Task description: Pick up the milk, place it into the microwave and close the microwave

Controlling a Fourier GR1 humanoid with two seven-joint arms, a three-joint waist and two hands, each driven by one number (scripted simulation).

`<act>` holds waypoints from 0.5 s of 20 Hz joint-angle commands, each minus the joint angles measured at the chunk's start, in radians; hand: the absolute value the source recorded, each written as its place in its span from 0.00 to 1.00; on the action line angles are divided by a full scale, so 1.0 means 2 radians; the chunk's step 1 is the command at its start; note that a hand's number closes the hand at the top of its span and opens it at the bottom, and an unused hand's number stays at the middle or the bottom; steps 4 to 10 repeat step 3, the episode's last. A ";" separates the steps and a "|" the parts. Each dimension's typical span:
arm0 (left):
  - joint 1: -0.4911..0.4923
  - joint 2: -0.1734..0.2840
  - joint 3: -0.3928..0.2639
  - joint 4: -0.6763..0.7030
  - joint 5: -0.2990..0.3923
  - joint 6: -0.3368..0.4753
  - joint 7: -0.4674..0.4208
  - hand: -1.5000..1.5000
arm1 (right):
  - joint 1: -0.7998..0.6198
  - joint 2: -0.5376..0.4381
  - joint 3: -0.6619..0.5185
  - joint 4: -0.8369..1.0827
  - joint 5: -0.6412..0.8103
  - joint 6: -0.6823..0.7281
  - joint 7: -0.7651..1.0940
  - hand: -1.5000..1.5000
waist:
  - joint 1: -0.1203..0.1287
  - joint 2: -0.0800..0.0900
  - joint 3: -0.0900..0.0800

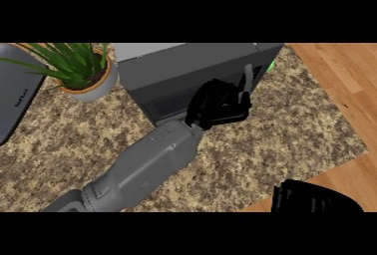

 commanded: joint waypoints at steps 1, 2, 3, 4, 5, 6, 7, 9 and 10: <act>0.039 0.014 0.042 0.068 0.030 -0.006 -0.014 1.00 | 0.021 0.013 0.016 -0.027 0.013 -0.020 0.003 1.00 | 0.015 0.003 -0.002; 0.036 0.012 0.041 0.070 0.030 -0.007 -0.019 1.00 | 0.021 0.013 0.016 -0.033 0.021 -0.026 0.006 1.00 | 0.016 0.002 -0.002; 0.035 0.017 0.039 0.073 0.030 -0.016 -0.022 1.00 | 0.028 0.011 0.018 -0.038 0.023 -0.029 0.007 1.00 | 0.015 0.002 -0.003; 0.035 0.017 0.039 0.073 0.030 -0.016 -0.022 1.00 | 0.028 0.011 0.018 -0.038 0.023 -0.029 0.007 1.00 | 0.015 0.002 -0.003; 0.035 0.017 0.039 0.073 0.030 -0.016 -0.022 1.00 | 0.028 0.011 0.018 -0.038 0.023 -0.029 0.007 1.00 | 0.015 0.002 -0.003; 0.035 0.017 0.039 0.073 0.030 -0.016 -0.022 1.00 | 0.028 0.011 0.018 -0.038 0.023 -0.029 0.007 1.00 | 0.015 0.002 -0.003; 0.035 0.017 0.039 0.073 0.030 -0.016 -0.022 1.00 | 0.028 0.011 0.018 -0.038 0.023 -0.029 0.007 1.00 | 0.015 0.002 -0.003; 0.035 0.017 0.039 0.073 0.030 -0.016 -0.022 1.00 | 0.028 0.011 0.018 -0.038 0.023 -0.029 0.007 1.00 | 0.015 0.002 -0.003; 0.035 0.017 0.039 0.073 0.030 -0.016 -0.022 1.00 | 0.028 0.011 0.018 -0.038 0.023 -0.029 0.007 1.00 | 0.015 0.002 -0.003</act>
